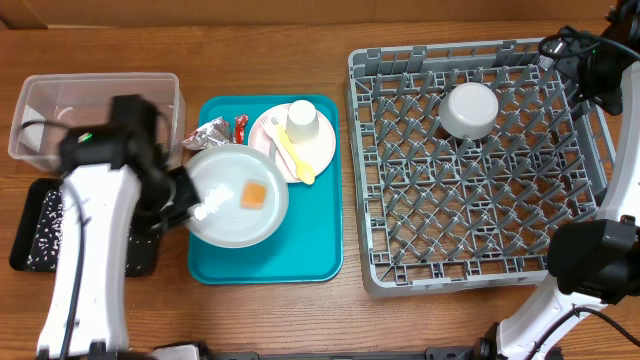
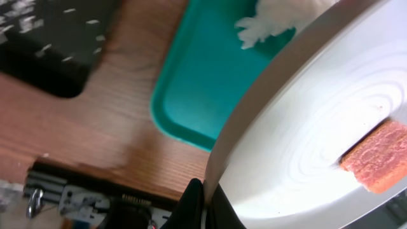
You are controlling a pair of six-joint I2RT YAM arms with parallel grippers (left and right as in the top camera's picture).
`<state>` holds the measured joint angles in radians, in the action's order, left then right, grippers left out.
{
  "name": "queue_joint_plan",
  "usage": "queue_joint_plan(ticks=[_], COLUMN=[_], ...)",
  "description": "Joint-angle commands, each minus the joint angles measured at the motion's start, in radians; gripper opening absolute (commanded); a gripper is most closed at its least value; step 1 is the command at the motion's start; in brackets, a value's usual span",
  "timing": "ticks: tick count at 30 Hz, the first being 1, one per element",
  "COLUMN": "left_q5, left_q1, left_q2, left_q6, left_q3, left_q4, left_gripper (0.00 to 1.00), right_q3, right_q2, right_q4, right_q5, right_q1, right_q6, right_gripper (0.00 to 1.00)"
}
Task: Sort waste into correct bins and load items into the dishwasher rack
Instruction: 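Tilt the plate over the black tray to drop the orange piece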
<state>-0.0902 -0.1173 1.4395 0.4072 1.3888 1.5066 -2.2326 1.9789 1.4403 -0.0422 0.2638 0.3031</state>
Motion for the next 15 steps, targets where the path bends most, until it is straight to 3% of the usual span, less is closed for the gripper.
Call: queue_joint_plan(ticks=[1, 15], left_q5=[-0.007, -0.005], left_q1=[-0.082, -0.596], left_q2=[-0.066, -0.132], left_q6=[-0.025, 0.005], left_q3=[0.023, 0.022], left_q4=[0.023, -0.001], left_gripper=[0.04, 0.04], right_q3=[-0.012, -0.012], right_q2=[-0.006, -0.006], right_q4=[-0.002, -0.002], right_q5=[-0.009, -0.009], right_q1=[0.0, 0.0], right_q6=[0.005, 0.005], right_gripper=[1.0, 1.0])
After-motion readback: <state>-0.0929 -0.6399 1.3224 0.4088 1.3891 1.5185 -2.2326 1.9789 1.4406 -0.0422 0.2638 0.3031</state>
